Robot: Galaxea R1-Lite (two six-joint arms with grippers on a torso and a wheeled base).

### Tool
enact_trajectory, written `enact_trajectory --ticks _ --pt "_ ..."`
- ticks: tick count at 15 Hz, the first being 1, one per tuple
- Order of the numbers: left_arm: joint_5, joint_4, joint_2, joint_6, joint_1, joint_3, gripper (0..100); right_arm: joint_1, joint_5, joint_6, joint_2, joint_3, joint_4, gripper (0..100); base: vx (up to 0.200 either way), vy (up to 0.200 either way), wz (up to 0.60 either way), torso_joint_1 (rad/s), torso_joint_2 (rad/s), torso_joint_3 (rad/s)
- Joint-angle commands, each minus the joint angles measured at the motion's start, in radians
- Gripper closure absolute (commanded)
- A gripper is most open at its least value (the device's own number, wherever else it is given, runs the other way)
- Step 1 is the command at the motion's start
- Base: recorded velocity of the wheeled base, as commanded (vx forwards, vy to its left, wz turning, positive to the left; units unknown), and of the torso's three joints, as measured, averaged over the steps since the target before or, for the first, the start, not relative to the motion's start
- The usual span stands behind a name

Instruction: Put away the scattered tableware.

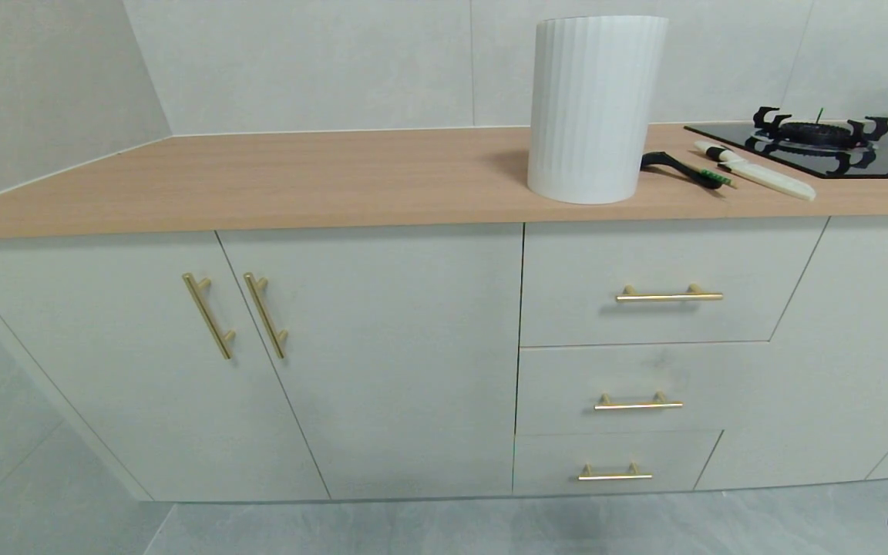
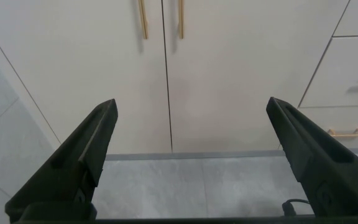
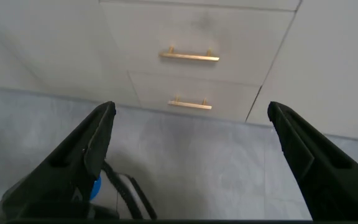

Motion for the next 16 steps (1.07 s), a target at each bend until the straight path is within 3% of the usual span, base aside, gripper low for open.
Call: enact_trajectory --ticks 1,8,16 --pt "0.000 0.000 0.001 0.000 0.000 -0.001 0 0.014 0.001 -0.007 0.295 -0.117 -0.003 0 0.000 0.000 0.00 0.000 0.00 0.000" --pt "0.000 0.000 0.001 0.000 0.000 -0.001 0 0.014 -0.001 -0.024 0.771 -0.285 -0.235 0 0.000 0.000 0.00 0.000 0.00 0.000" --pt "0.000 0.000 0.001 0.000 0.000 0.001 0 0.026 -0.010 -0.024 1.171 -0.538 -0.258 0 0.000 0.000 0.00 0.000 0.00 0.000"
